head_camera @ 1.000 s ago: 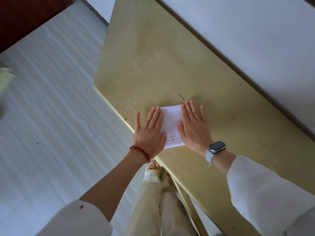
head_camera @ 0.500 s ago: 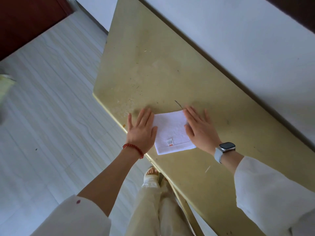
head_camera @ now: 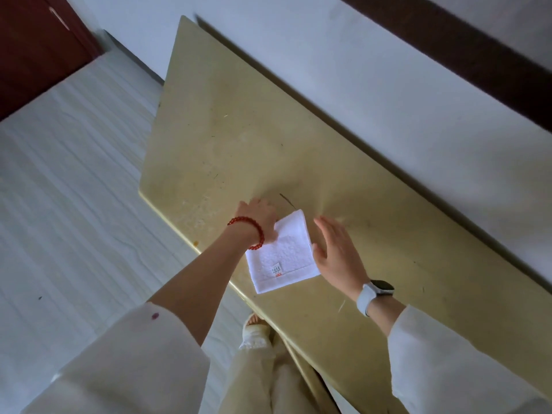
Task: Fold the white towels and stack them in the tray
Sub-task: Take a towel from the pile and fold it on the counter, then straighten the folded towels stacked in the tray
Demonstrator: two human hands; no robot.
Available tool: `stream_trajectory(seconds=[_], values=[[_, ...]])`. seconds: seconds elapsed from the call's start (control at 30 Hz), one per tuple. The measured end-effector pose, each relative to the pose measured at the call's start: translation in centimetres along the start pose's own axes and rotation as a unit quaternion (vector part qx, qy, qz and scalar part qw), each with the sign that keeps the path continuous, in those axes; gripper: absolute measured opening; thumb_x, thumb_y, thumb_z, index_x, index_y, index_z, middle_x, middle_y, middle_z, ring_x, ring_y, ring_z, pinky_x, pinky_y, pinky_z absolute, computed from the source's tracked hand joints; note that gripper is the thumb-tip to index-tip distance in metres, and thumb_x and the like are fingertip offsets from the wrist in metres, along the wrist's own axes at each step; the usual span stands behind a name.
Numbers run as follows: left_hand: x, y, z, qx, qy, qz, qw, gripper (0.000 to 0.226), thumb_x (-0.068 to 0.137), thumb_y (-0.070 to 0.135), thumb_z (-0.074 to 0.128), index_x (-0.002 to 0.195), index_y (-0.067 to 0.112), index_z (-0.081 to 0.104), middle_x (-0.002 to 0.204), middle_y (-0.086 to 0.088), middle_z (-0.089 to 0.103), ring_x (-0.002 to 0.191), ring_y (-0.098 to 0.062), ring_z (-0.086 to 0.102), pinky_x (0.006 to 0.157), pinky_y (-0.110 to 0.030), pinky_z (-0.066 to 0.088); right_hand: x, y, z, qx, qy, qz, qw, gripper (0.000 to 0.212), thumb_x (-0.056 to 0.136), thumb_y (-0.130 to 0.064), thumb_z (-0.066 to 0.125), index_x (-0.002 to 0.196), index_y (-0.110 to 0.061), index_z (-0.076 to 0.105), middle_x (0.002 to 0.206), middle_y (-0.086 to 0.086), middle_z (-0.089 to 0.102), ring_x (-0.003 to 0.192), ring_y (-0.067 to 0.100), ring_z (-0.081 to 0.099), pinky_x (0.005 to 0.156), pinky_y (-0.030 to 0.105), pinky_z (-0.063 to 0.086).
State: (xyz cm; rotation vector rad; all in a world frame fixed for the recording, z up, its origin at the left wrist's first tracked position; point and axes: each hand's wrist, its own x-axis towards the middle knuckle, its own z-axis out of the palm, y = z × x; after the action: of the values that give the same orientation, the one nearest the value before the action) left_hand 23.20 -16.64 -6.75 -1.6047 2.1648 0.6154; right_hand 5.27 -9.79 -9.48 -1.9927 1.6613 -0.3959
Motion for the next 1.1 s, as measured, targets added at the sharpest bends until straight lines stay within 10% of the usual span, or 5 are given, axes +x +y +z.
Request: stream_trajectory(seconds=[0.23, 0.5, 0.77, 0.97, 1.1], values=[[-4.4, -0.7, -3.6, -0.428, 0.088, 0.061, 0.897, 0.025, 0.078, 0.005, 0.059, 0.069, 0.023, 0.044, 0.06, 0.008, 0.047, 0.057, -0.01, 0.042, 0.055, -0.019, 0.034, 0.1, -2.9, -2.5, 0.313, -0.077, 0.091, 0.942, 0.071, 0.07, -0.045, 0.058, 0.132, -0.017, 0.04, 0.126, -0.005, 0.051, 0.117, 0.008, 0.047, 0.099, 0.023, 0.036], [-10.7, -4.4, -5.0, -0.836, 0.174, -0.068, 0.516, 0.015, 0.082, 0.006, 0.057, 0.096, 0.011, 0.06, 0.08, -0.002, 0.069, 0.075, -0.019, 0.064, 0.056, -0.023, 0.053, 4.4, -11.5, -4.8, 0.713, -0.223, 0.241, 0.62, 0.031, 0.076, -0.034, 0.057, 0.103, -0.02, 0.062, 0.101, -0.001, 0.067, 0.101, 0.019, 0.059, 0.096, 0.042, 0.042], [-20.1, -10.9, -1.8, -0.914, 0.181, -0.112, 0.346, 0.045, 0.086, 0.042, 0.045, 0.115, 0.01, 0.058, 0.107, -0.008, 0.062, 0.096, -0.023, 0.059, 0.083, -0.035, 0.046, 5.0, -20.5, -4.0, 0.377, -0.213, -0.027, 0.901, 0.013, 0.086, -0.004, 0.052, 0.077, -0.012, 0.049, 0.072, 0.001, 0.047, 0.065, 0.009, 0.046, 0.061, 0.023, 0.043], [-27.9, -14.9, -3.3, -0.875, 0.127, -0.048, 0.464, 0.052, 0.081, 0.05, 0.039, 0.099, 0.01, 0.068, 0.095, -0.005, 0.07, 0.087, -0.016, 0.068, 0.068, -0.025, 0.055, 5.2, -29.5, -4.8, 0.222, -0.309, -0.168, 0.91, 0.009, 0.083, -0.012, 0.061, 0.079, -0.006, 0.055, 0.069, -0.001, 0.047, 0.063, 0.008, 0.042, 0.055, 0.017, 0.033], [-32.9, -18.2, -2.2, -0.773, 0.282, -0.144, 0.549, 0.038, 0.072, 0.038, 0.067, 0.091, 0.004, 0.065, 0.084, -0.007, 0.067, 0.079, -0.022, 0.061, 0.063, -0.027, 0.05, 2.9, -36.3, -1.6, 0.223, -0.274, -0.119, 0.928, 0.015, 0.082, -0.012, 0.064, 0.093, -0.003, 0.059, 0.083, 0.005, 0.057, 0.075, 0.015, 0.052, 0.067, 0.03, 0.04]])
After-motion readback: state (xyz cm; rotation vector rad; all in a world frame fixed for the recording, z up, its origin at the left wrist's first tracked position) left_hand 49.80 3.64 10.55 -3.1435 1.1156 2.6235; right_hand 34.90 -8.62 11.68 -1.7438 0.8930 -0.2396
